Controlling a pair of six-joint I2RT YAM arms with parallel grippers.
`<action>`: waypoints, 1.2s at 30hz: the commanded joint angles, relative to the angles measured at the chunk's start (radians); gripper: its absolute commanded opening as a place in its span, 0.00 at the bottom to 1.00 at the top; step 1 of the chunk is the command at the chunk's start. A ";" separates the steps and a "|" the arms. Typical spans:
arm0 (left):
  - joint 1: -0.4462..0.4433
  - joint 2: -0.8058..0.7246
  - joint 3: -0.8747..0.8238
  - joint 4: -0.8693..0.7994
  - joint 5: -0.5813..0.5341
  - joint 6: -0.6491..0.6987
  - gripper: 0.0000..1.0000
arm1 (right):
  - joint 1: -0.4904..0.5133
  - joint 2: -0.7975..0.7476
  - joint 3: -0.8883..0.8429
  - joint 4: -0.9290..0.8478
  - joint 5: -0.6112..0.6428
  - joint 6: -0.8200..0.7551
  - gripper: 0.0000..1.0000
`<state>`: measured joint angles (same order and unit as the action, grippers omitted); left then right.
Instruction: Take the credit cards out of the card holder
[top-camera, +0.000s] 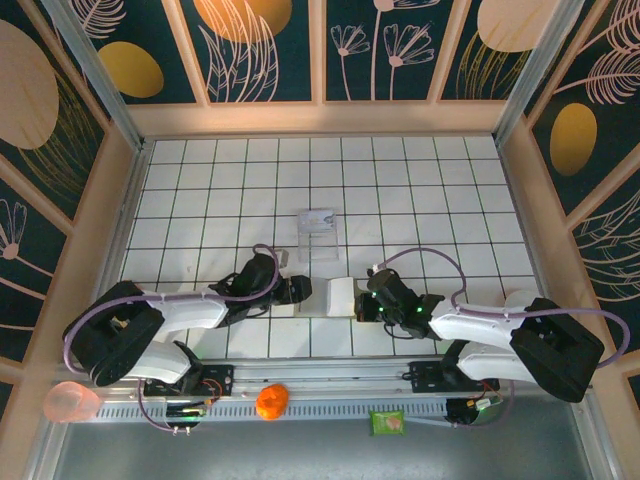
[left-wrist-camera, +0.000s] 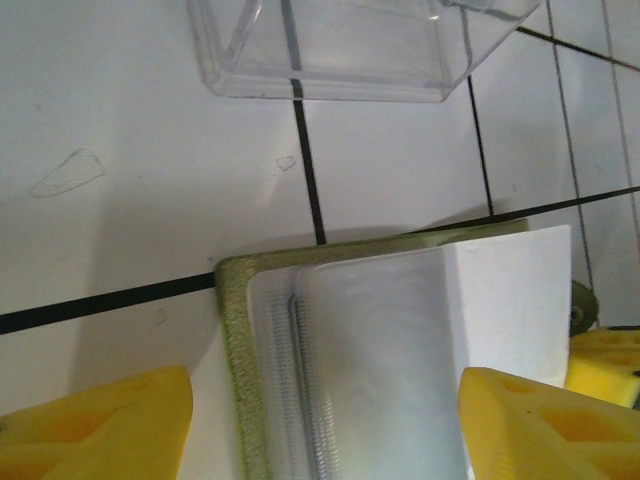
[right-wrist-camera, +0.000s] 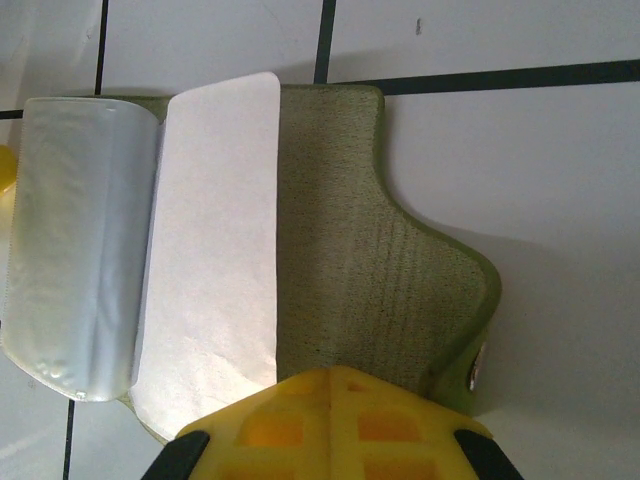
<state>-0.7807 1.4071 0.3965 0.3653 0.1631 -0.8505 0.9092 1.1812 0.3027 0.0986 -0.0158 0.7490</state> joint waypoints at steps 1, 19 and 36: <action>0.001 0.042 0.008 0.073 0.086 -0.030 0.68 | -0.006 0.008 0.008 -0.039 0.039 0.010 0.00; -0.001 0.031 -0.046 0.266 0.225 -0.157 0.52 | -0.007 0.042 0.007 0.001 0.037 0.000 0.00; -0.009 -0.048 -0.043 0.181 0.176 -0.134 0.27 | -0.009 0.089 0.045 0.059 -0.007 -0.034 0.06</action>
<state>-0.7818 1.3548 0.3588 0.5655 0.3466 -0.9928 0.9085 1.2434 0.3279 0.1398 -0.0204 0.7334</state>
